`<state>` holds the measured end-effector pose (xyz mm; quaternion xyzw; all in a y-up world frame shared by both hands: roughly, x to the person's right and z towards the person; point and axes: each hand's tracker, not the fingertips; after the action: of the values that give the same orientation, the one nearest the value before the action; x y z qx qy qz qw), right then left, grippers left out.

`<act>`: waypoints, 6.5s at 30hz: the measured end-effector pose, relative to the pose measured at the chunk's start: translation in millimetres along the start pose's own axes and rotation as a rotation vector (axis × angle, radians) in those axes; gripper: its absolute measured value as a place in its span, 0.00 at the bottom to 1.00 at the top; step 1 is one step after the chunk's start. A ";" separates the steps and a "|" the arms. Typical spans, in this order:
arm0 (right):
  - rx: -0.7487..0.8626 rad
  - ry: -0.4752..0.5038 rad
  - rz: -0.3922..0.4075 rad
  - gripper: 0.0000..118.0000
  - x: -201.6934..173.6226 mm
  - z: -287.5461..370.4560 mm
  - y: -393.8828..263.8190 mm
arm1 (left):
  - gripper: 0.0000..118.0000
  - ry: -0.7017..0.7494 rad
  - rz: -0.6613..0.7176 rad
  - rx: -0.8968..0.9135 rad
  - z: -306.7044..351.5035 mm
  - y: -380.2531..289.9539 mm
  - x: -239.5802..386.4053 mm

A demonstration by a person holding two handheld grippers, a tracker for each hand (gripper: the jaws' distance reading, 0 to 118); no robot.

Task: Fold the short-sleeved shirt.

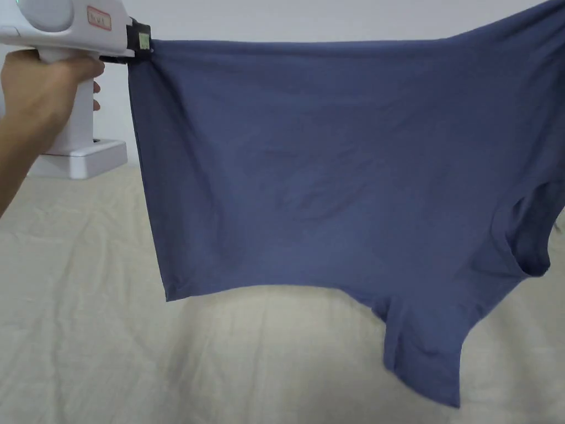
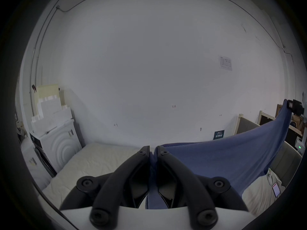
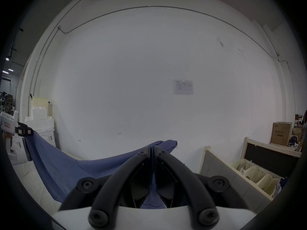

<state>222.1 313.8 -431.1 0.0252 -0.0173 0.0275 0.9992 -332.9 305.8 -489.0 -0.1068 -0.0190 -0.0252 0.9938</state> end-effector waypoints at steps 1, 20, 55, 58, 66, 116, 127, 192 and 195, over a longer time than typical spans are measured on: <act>0.003 -0.004 0.001 0.01 0.5 -2.3 2.3 | 0.05 0.002 -0.015 -0.001 -0.3 3.7 0.7; -0.297 -0.022 -0.031 0.01 3.4 -40.5 -183.0 | 0.05 -0.007 -0.023 -0.294 -97.8 -166.1 39.9; -0.740 0.031 -0.178 0.01 -17.7 273.5 -406.7 | 0.05 -0.045 -0.032 -0.662 103.5 -475.7 17.0; -0.767 0.038 -0.203 0.01 -10.8 299.3 -416.3 | 0.05 -0.043 -0.016 -0.669 129.3 -483.2 12.2; -0.832 0.036 -0.220 0.01 -4.3 350.5 -435.2 | 0.05 -0.046 -0.019 -0.680 178.3 -494.8 5.5; -0.434 -0.084 -0.103 0.00 -50.9 343.3 -312.2 | 0.00 -0.018 0.092 -0.429 215.8 -424.0 45.7; -0.484 -0.065 -0.107 0.00 -51.3 343.0 -322.9 | 0.80 0.027 0.210 -0.703 203.3 -480.1 13.6; -0.771 -0.008 -0.144 0.04 -42.0 268.9 -380.6 | 0.05 -0.002 0.226 -0.637 149.0 -454.4 1.0; -0.760 -0.013 -0.149 0.04 -40.9 242.9 -379.1 | 0.05 0.015 0.214 -0.620 128.8 -446.2 0.3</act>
<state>194.3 -78.9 -208.9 -0.3457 -0.0308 -0.0536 0.9363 -360.9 -102.2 -268.9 -0.4054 0.0082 0.0738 0.9111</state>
